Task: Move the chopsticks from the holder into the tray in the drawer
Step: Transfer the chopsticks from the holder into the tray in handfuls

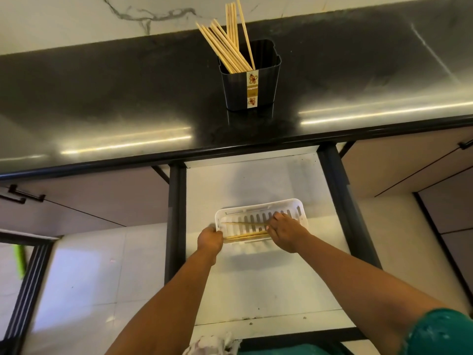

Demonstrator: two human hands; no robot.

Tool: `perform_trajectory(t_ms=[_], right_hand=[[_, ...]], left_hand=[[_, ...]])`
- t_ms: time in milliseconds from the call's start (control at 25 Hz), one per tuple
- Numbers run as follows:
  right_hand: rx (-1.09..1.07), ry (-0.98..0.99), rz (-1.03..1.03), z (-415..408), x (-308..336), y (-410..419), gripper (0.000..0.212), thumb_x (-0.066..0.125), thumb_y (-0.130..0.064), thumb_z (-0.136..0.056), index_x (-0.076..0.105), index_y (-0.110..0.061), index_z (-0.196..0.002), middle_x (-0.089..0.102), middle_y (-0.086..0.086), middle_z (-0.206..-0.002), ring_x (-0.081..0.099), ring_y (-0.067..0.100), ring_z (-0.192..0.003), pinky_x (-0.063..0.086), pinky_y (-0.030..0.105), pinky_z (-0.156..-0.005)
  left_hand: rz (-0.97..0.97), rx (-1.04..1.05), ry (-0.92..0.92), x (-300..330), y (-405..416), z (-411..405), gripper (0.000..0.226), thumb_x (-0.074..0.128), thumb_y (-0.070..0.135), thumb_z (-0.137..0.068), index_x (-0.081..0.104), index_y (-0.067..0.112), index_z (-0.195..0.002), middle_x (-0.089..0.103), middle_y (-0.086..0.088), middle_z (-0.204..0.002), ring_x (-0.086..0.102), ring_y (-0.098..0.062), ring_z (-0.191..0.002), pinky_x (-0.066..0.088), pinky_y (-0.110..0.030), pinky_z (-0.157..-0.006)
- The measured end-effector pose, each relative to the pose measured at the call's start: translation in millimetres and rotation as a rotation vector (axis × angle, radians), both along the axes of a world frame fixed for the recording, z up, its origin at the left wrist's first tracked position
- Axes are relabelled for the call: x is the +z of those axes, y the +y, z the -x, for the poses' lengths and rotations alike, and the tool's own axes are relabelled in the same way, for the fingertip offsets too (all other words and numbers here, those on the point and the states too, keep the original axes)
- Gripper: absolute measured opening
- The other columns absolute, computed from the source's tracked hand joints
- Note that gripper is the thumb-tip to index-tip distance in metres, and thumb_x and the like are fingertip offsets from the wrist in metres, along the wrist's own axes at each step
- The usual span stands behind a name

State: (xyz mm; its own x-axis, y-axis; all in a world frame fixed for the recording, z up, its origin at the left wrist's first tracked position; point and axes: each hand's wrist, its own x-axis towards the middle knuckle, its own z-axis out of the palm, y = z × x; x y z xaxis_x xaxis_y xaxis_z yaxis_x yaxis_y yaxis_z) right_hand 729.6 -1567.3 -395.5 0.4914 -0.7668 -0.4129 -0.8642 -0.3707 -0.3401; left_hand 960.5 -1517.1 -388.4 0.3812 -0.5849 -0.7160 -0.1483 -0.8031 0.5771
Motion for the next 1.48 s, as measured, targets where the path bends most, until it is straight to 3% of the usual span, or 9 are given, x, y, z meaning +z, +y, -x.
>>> perform_trajectory(t_ms=[280, 400, 640, 800, 960, 1120, 1280, 1360, 1480], right_hand=[[0.018, 0.003, -0.059, -6.5, -0.4, -1.6, 0.042, 0.028, -0.035, -0.102, 0.059, -0.017, -0.123, 0.054, 0.008, -0.128, 0.049, 0.024, -0.116, 0.037, 0.039, -0.106], [-0.005, -0.015, 0.122, -17.1, 12.0, -7.3, 0.038, 0.031, -0.033, -0.101, 0.060, -0.015, -0.117, 0.058, 0.007, -0.121, 0.051, 0.024, -0.112, 0.044, 0.041, -0.099], [-0.188, -0.307, 0.434, -43.4, 77.3, -43.2, 0.025, 0.047, -0.022, -0.097, 0.065, -0.007, -0.103, 0.063, 0.012, -0.102, 0.055, 0.026, -0.094, 0.048, 0.036, -0.082], [-0.206, -0.449, 0.583, -66.2, 157.2, -101.9, 0.017, 0.058, -0.017, -0.090, 0.067, -0.007, -0.102, 0.064, 0.012, -0.096, 0.058, 0.026, -0.090, 0.050, 0.037, -0.079], [-0.298, -0.637, 0.693, -94.7, 242.4, -176.7, 0.017, 0.061, -0.020, -0.088, 0.065, -0.007, -0.098, 0.061, 0.009, -0.096, 0.057, 0.021, -0.090, 0.045, 0.027, -0.079], [-0.540, -0.671, 0.327, -116.1, 282.9, -247.4, 0.036, 0.064, -0.028, -0.086, 0.061, -0.009, -0.115, 0.054, 0.002, -0.106, 0.054, 0.014, -0.094, 0.046, 0.025, -0.081], [-0.913, -0.741, -0.113, -123.4, 293.8, -301.6, 0.019, 0.062, -0.007, -0.087, 0.065, -0.004, -0.105, 0.062, 0.009, -0.089, 0.061, 0.022, -0.084, 0.053, 0.034, -0.071], [-0.976, -0.770, -0.346, -125.4, 292.9, -322.4, 0.014, 0.059, -0.005, -0.090, 0.065, -0.003, -0.103, 0.066, 0.014, -0.102, 0.065, 0.028, -0.093, 0.055, 0.040, -0.078], [-0.887, -0.571, -0.470, -127.1, 282.1, -339.0, 0.034, 0.059, -0.012, -0.092, 0.058, -0.004, -0.125, 0.062, 0.016, -0.126, 0.060, 0.029, -0.114, 0.047, 0.041, -0.100]], left_hand=[[-0.008, -0.047, -0.049, -1.5, 0.4, 0.2, 0.030, 0.048, 0.021, -0.097, 0.052, 0.014, -0.126, 0.056, 0.000, -0.103, 0.054, -0.017, -0.084, 0.048, -0.039, -0.092], [0.024, -0.153, -0.181, 11.0, -1.5, 0.7, 0.039, 0.055, 0.029, -0.093, 0.044, 0.018, -0.129, 0.057, -0.006, -0.119, 0.054, -0.020, -0.091, 0.051, -0.035, -0.084], [0.432, -0.347, -0.513, 73.5, -41.3, 7.4, 0.055, 0.062, 0.030, -0.088, 0.035, 0.020, -0.136, 0.051, -0.008, -0.133, 0.051, -0.028, -0.118, 0.046, -0.040, -0.095], [0.672, -0.343, -0.472, 146.1, -107.5, 12.2, 0.055, 0.062, 0.027, -0.088, 0.038, 0.018, -0.136, 0.051, -0.006, -0.135, 0.045, -0.023, -0.126, 0.039, -0.031, -0.096], [0.906, -0.231, -0.344, 226.0, -178.9, 14.5, 0.038, 0.058, 0.033, -0.089, 0.049, 0.021, -0.124, 0.061, 0.001, -0.117, 0.055, -0.014, -0.110, 0.045, -0.033, -0.093], [0.960, -0.102, -0.194, 270.8, -230.5, 22.2, 0.029, 0.048, 0.034, -0.094, 0.051, 0.021, -0.119, 0.061, 0.004, -0.109, 0.059, -0.011, -0.099, 0.051, -0.036, -0.088], [0.914, -0.092, -0.189, 257.4, -253.6, 18.3, 0.036, 0.054, 0.027, -0.093, 0.047, 0.018, -0.127, 0.061, 0.001, -0.118, 0.059, -0.013, -0.106, 0.050, -0.035, -0.091], [0.957, -0.045, -0.191, 243.4, -257.6, 11.7, 0.027, 0.056, 0.023, -0.092, 0.055, 0.020, -0.118, 0.064, 0.006, -0.108, 0.061, -0.005, -0.098, 0.051, -0.029, -0.086], [1.037, 0.029, -0.136, 231.5, -258.9, 2.4, 0.011, 0.057, 0.019, -0.090, 0.062, 0.026, -0.097, 0.066, 0.010, -0.085, 0.064, 0.000, -0.078, 0.053, -0.020, -0.069]])
